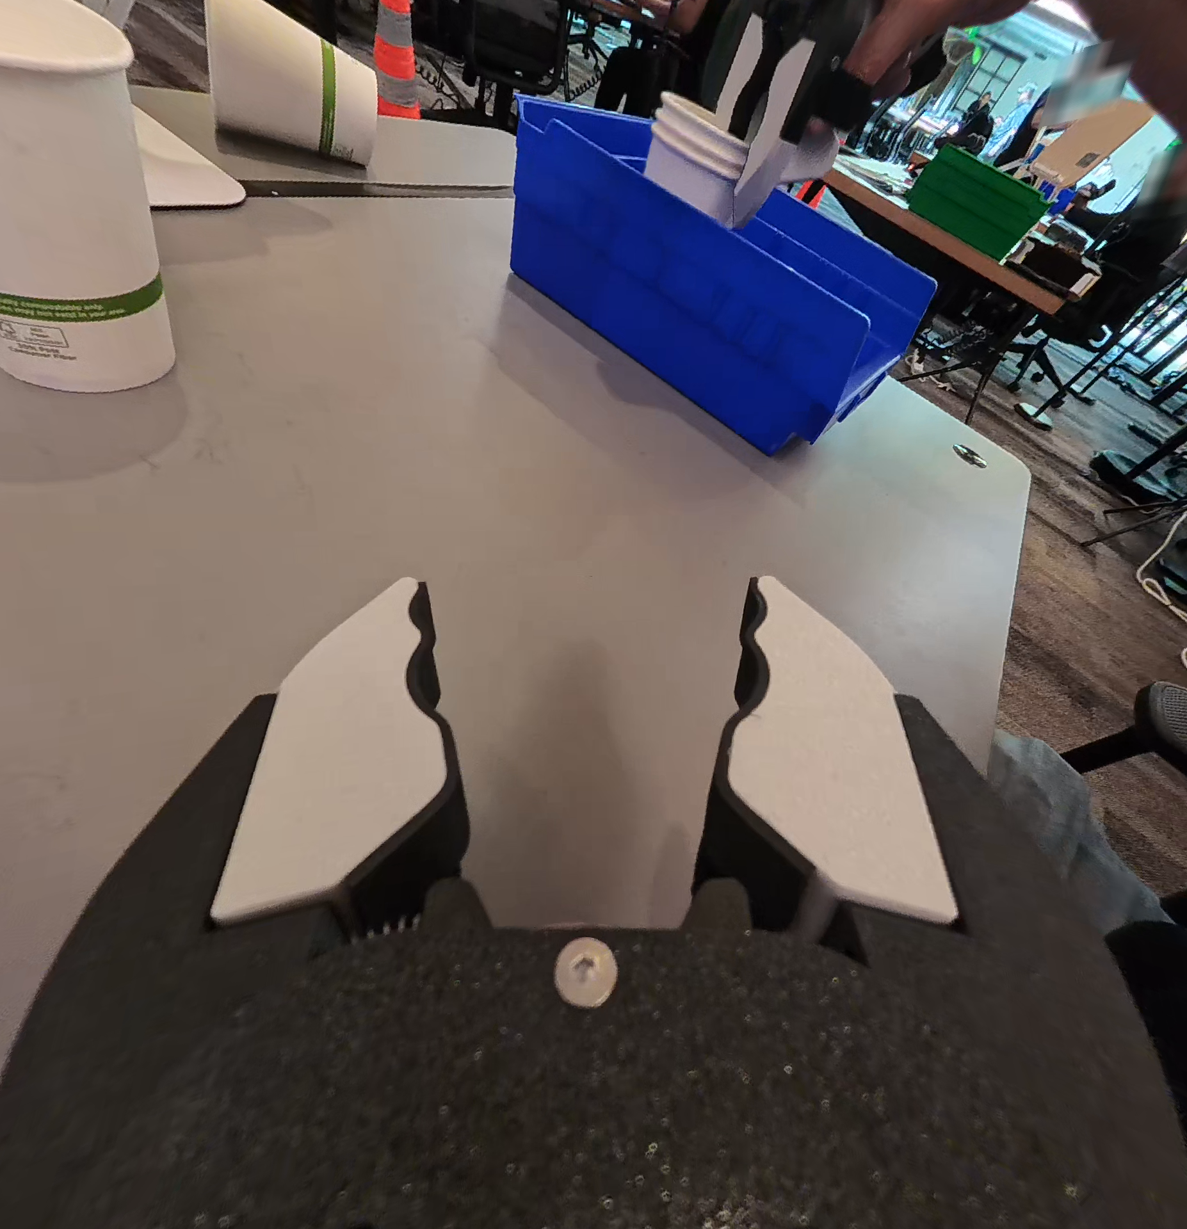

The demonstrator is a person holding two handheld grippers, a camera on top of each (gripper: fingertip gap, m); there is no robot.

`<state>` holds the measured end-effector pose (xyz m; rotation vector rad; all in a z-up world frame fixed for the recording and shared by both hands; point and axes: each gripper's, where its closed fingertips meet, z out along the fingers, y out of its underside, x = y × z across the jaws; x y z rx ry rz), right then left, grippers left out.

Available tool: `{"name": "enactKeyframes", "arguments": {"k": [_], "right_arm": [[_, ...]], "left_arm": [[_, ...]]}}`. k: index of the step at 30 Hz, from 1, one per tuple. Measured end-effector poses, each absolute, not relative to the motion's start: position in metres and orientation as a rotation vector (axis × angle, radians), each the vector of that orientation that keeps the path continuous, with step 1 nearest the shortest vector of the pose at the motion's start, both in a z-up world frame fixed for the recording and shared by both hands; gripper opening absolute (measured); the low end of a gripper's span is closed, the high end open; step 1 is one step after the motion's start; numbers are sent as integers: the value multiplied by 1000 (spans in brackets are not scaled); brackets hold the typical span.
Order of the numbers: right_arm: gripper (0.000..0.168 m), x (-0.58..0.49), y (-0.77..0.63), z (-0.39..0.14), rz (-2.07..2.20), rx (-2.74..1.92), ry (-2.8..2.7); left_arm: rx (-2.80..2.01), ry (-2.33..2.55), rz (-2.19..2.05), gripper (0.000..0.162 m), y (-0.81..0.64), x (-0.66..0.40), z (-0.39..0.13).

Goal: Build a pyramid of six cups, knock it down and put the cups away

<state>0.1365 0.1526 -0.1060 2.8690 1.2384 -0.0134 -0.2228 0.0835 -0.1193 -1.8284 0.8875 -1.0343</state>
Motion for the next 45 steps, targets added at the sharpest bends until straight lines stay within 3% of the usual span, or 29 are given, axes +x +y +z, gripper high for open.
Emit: {"name": "enactKeyframes", "arguments": {"k": [4,8,11,14,16,18,20,24,34,41,45], "right_arm": [[38,114,166,-59,-36,3214,1304],[58,68,156,15,-37,3812,1355],[69,-10,113,18,-888,4011,1307],[74,-79,78,-23,-1569,3932,1094],[76,-107,66,-58,-1535,3972,1060],[83,-121,62,-87,-1225,4043,1162],[76,-121,62,-101,-962,4124,1150],[75,-124,59,-115,-1013,4061,1123],[64,-112,59,-107,-1080,4077,1060],[60,-108,53,-104,-1056,4078,1107],[58,-105,52,-107,-1090,4064,1067]], "left_arm": [[-1826,888,-1016,87,85,-225,-119],[-1828,845,-988,86,93,-230,-120],[-1842,797,-968,87,100,-235,-121],[-1847,739,-958,87,107,-240,-120],[-1839,704,-949,87,111,-244,-116],[-1831,696,-960,87,111,-244,-112],[-1824,693,-950,87,112,-244,-109],[-1819,674,-896,88,117,-246,-110],[-1853,626,-542,96,239,-220,-117],[-1940,538,-551,108,317,-195,-124],[-1959,569,-480,108,340,-191,-128]]}}
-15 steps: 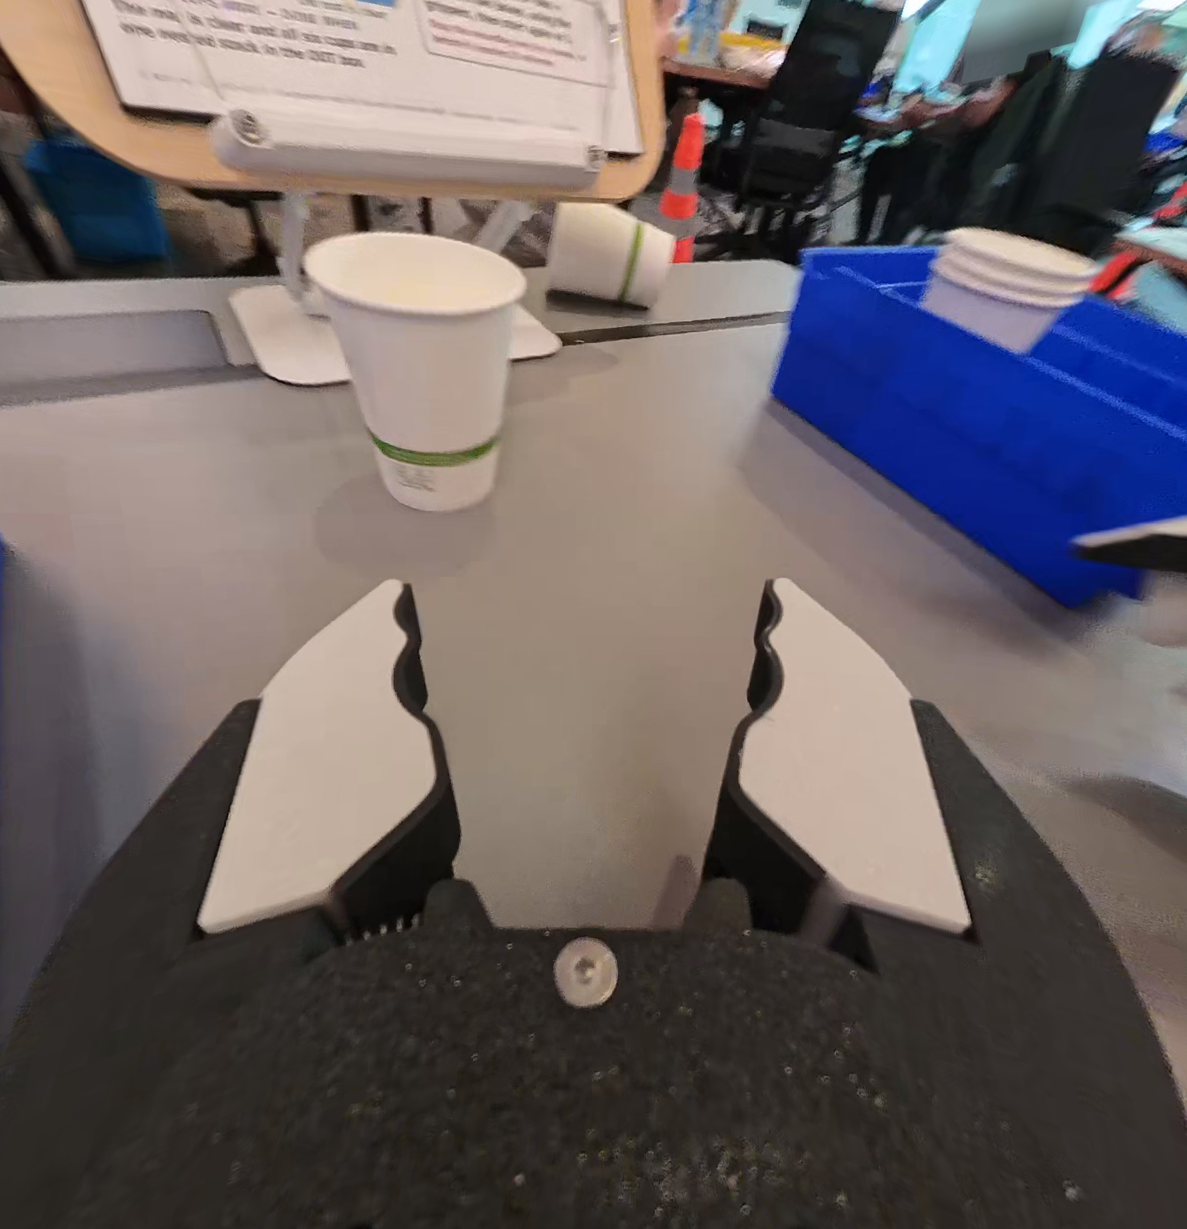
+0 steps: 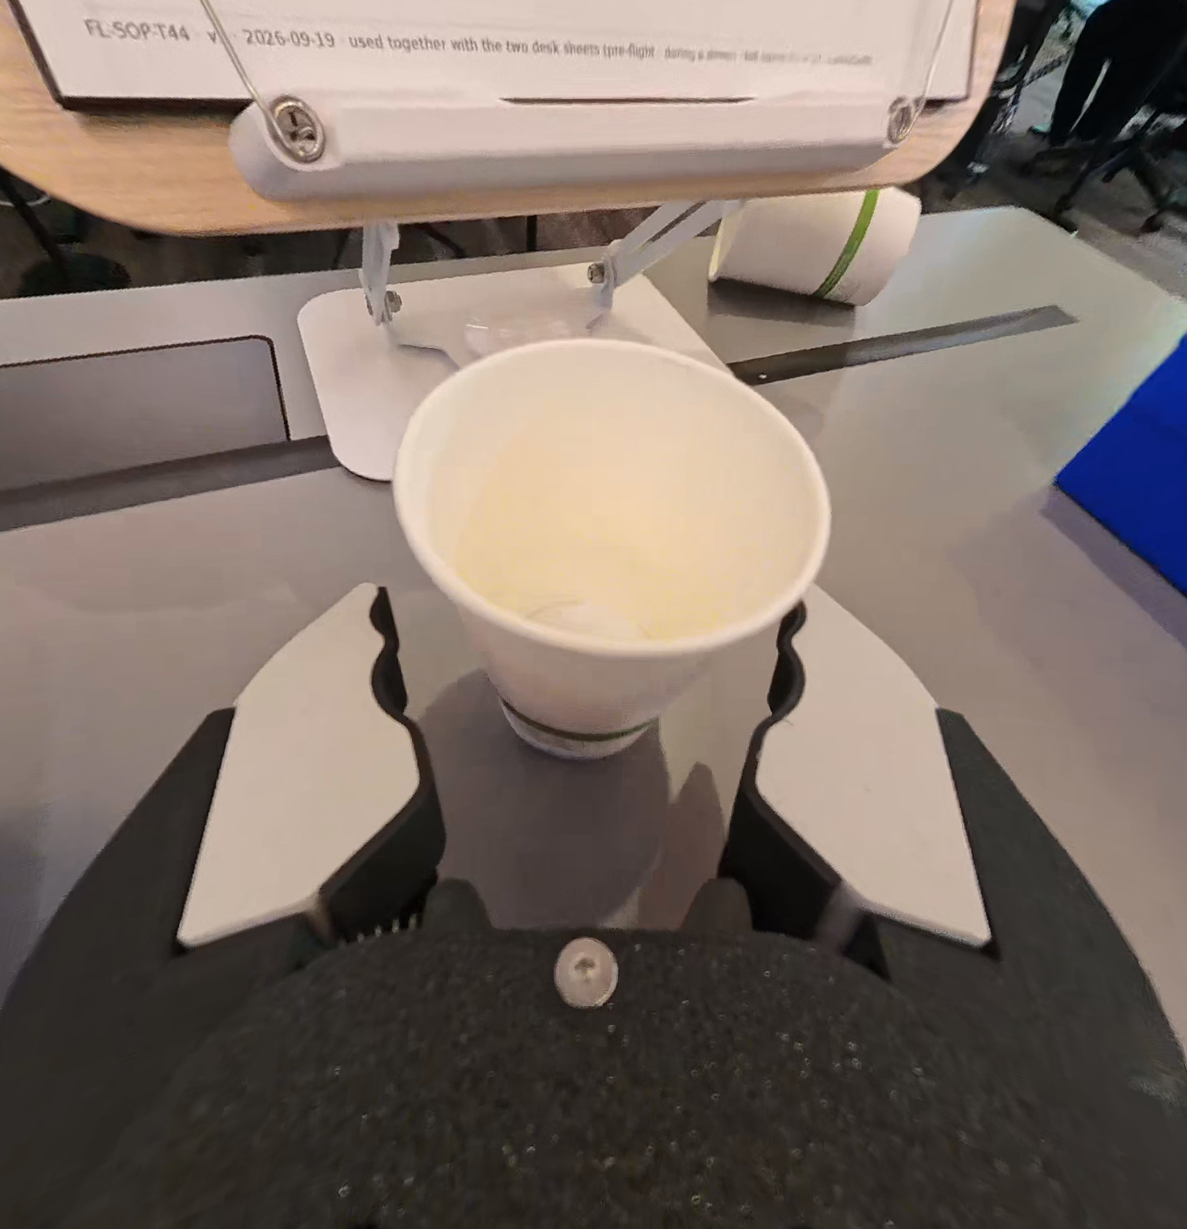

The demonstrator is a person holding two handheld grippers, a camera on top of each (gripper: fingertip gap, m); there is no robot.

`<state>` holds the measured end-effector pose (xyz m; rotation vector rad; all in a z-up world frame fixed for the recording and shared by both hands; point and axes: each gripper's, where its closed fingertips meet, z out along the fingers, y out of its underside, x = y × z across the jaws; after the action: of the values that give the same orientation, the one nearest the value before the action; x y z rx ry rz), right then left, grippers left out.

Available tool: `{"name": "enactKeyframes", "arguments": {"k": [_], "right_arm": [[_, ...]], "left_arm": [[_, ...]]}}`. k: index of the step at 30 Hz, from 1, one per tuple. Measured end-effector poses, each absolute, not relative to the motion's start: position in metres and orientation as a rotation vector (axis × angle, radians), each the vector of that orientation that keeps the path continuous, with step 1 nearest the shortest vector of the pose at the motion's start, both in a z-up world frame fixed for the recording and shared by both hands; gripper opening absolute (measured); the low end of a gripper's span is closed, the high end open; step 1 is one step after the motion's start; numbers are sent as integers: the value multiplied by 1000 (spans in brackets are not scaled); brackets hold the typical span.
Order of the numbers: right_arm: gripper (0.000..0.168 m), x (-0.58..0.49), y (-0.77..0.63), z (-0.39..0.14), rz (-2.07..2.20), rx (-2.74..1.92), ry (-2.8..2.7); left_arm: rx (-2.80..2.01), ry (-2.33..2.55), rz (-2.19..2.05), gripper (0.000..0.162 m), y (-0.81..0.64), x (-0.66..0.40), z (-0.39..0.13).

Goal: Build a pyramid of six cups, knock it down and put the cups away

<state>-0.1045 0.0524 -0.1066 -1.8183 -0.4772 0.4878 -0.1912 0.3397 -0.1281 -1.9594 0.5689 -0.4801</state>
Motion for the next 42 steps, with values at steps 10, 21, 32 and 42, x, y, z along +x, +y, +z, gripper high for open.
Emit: {"name": "enactKeyframes", "arguments": {"k": [10,21,32,42], "right_arm": [[60,-81,60,-96,496,-1793,-469],[65,-125,58,-17,569,-1592,-1007],[42,-176,41,15,361,-1491,-2036],[2,-171,38,5,276,-1523,-2166]], "left_arm": [[-1813,982,-886,86,261,-179,-89],[-1453,1503,-1435,86,86,-193,-2],[-1462,1680,-1431,86,57,-191,-16],[-1494,1462,-1419,99,68,-206,-8]]}}
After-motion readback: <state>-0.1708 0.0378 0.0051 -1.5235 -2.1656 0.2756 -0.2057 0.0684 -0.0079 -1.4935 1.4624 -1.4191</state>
